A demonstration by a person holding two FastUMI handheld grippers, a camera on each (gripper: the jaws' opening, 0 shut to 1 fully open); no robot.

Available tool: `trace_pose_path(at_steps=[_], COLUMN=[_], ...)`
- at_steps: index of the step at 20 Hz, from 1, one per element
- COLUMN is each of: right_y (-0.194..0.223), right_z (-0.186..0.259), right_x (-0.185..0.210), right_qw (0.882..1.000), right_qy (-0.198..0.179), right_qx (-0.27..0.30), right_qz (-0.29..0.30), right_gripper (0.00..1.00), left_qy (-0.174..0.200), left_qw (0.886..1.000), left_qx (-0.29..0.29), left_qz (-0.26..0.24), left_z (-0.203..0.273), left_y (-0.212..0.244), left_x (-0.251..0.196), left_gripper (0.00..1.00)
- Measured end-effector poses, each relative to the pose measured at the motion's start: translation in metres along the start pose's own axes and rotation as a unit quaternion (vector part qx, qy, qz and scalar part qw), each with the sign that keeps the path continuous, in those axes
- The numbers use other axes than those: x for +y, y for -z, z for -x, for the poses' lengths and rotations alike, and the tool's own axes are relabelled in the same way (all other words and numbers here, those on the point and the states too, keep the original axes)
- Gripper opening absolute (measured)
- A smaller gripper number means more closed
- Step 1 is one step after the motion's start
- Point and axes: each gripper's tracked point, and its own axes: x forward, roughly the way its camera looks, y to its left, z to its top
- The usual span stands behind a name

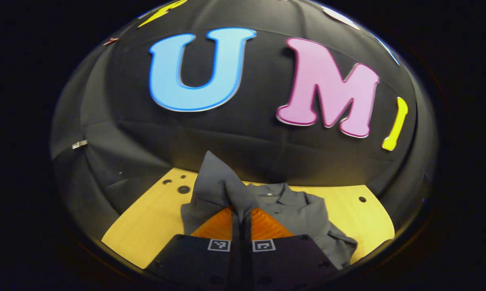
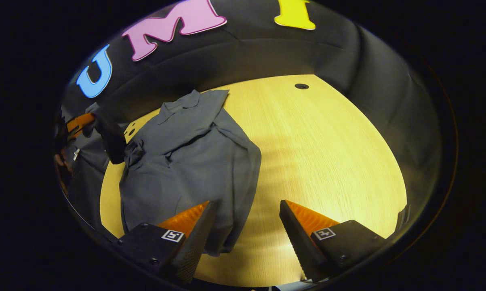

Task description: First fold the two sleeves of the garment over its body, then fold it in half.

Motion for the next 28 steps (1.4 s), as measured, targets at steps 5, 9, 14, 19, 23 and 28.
trace_pose_path(at_steps=[5,9,14,19,23,28], right_y=[-0.002,-0.003,-0.003,0.004,0.009,0.014], right_z=[-0.01,-0.017,-0.02,-0.022,-0.025,-0.024], right_x=[-0.018,-0.023,-0.029,-0.025,-0.023,-0.021], right_qw=[1.0,1.0,0.999,0.998,0.998,0.998], right_qy=[-0.005,-0.022,-0.029,-0.038,-0.043,-0.05], right_qx=[0.008,0.016,0.016,0.027,0.034,0.04], right_qz=[-0.02,-0.007,-0.003,-0.034,-0.014,-0.011], right_gripper=[0.99,0.99,0.99,0.99,0.99,0.99], left_qy=[0.071,0.11,0.133,0.115,0.11,0.109], left_qw=[0.997,0.992,0.986,0.984,0.983,0.986], left_qx=[0.024,0.054,0.097,0.128,0.139,0.124], left_qz=[0.002,-0.016,-0.039,-0.044,-0.042,-0.031], left_z=[-0.035,-0.06,-0.083,-0.1,-0.092,-0.056], left_y=[0.011,0.037,0.079,0.105,0.112,0.11], left_x=[-0.1,-0.161,-0.208,-0.214,-0.206,-0.179], left_gripper=[0.05,0.05,0.05,0.15,0.39,0.96])
